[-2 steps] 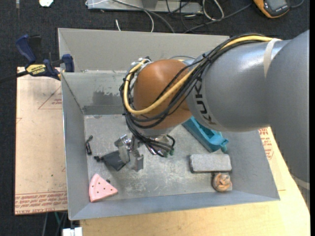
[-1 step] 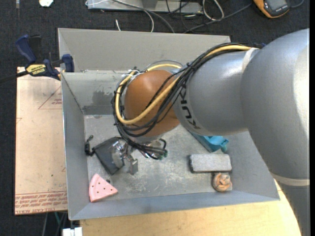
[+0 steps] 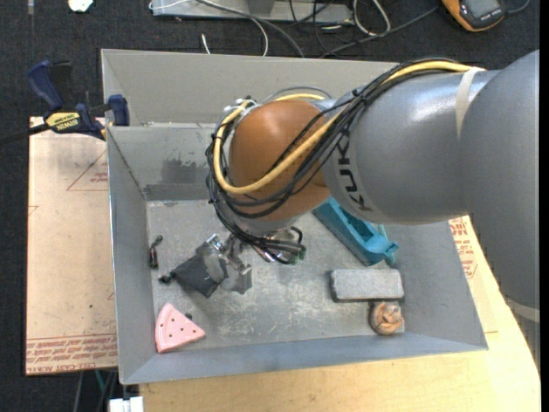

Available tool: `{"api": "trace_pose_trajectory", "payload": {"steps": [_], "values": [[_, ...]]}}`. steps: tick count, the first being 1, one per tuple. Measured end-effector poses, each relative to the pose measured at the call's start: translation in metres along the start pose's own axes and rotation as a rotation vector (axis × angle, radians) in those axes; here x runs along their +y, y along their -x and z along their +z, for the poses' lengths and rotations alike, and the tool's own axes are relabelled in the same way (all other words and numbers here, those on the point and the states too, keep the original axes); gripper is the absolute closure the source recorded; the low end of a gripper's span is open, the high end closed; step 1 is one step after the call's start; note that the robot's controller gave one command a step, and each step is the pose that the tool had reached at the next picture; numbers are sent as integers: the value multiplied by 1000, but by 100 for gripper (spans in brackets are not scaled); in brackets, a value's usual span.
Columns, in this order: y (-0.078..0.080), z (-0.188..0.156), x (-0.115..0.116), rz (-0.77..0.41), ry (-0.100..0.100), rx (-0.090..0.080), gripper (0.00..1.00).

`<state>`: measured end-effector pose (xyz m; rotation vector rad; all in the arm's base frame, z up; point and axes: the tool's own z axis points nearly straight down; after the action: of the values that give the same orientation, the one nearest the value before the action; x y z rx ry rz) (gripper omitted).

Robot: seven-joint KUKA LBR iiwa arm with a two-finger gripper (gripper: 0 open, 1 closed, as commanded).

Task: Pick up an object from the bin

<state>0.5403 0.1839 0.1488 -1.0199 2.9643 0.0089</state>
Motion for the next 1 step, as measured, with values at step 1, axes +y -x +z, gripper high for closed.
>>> {"api": "trace_pose_trajectory", "payload": {"steps": [1], "values": [[6,-58,-5,-14,3,5,100]]}}
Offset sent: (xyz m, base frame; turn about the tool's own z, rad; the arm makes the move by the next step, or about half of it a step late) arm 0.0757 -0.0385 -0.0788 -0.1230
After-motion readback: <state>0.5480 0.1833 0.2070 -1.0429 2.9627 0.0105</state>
